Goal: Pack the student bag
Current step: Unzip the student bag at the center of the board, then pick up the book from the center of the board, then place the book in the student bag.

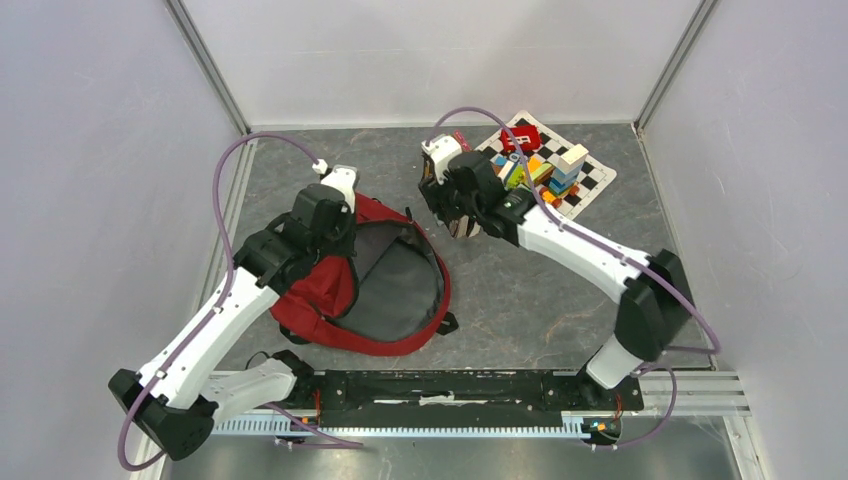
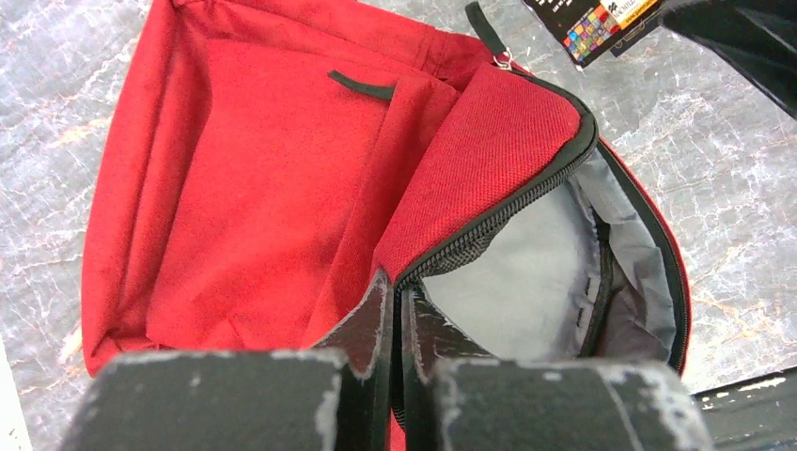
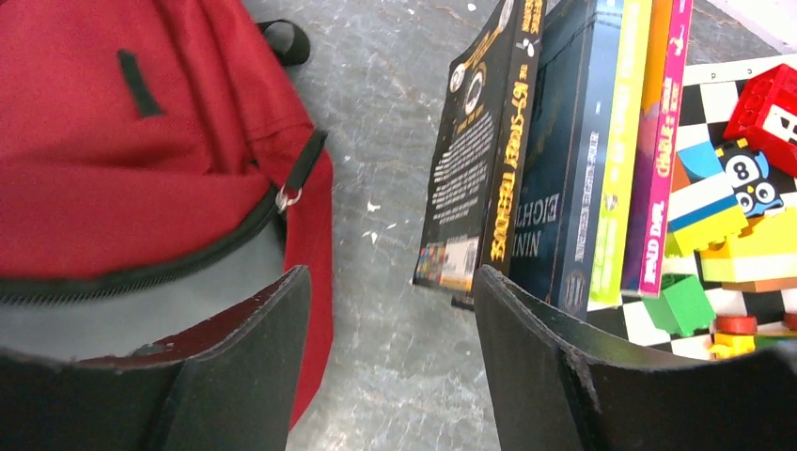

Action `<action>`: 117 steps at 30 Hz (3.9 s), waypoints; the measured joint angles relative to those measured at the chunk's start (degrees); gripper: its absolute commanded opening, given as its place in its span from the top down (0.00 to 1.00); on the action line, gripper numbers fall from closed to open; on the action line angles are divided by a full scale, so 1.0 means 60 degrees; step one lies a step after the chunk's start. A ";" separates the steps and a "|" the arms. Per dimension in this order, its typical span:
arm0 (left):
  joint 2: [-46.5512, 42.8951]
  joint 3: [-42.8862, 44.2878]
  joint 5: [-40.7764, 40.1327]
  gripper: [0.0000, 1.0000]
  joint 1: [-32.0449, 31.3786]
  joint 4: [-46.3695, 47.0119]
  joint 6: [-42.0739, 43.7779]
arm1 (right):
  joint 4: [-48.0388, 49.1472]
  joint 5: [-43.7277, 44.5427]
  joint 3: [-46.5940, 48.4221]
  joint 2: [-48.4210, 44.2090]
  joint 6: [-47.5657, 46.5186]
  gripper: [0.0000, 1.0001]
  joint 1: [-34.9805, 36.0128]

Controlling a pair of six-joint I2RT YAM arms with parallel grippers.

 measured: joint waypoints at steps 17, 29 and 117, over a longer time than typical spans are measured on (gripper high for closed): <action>-0.0069 -0.0168 0.1188 0.98 0.1741 0.1504 0.1377 | -0.1432 0.0149 0.3093 0.3115 0.0044 0.39 -0.0849; -0.1129 -0.1818 0.1155 0.98 0.1803 0.3213 0.1501 | -0.1501 0.0087 0.3486 0.3803 -0.0036 0.42 -0.1024; -0.0947 -0.1956 0.4233 0.98 0.2539 0.5876 0.0066 | 0.4819 -0.2962 -0.6120 -0.2550 0.4809 1.00 0.0280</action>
